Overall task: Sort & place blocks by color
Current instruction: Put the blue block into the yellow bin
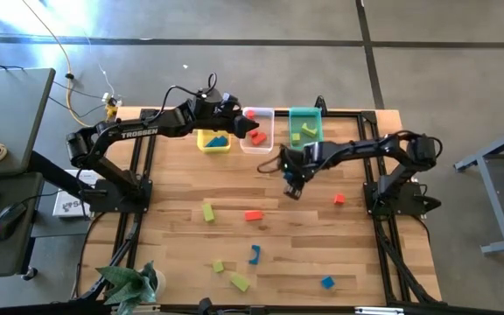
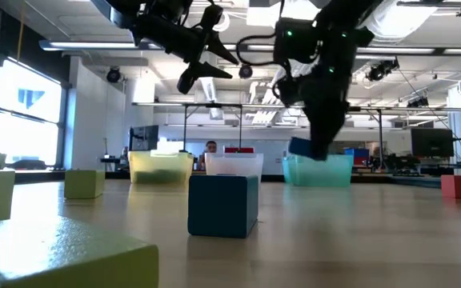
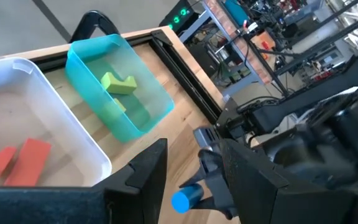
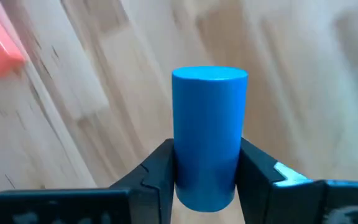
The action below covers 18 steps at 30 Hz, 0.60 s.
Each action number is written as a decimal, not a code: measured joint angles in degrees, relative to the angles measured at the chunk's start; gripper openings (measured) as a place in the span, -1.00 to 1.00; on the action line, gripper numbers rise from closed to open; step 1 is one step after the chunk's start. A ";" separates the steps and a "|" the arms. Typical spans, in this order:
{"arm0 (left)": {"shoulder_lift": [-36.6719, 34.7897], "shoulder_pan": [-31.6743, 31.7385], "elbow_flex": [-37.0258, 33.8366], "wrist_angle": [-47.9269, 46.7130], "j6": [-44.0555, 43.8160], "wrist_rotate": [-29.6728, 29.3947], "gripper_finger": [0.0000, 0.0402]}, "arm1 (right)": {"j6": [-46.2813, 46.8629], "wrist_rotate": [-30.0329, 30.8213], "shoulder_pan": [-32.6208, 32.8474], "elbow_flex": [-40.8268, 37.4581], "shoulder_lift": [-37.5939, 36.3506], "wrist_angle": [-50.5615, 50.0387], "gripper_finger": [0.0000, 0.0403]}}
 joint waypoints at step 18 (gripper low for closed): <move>0.00 -0.21 0.00 0.05 -2.07 0.02 -0.28 | -19.50 -12.11 -12.07 21.33 -0.02 -4.05 -0.48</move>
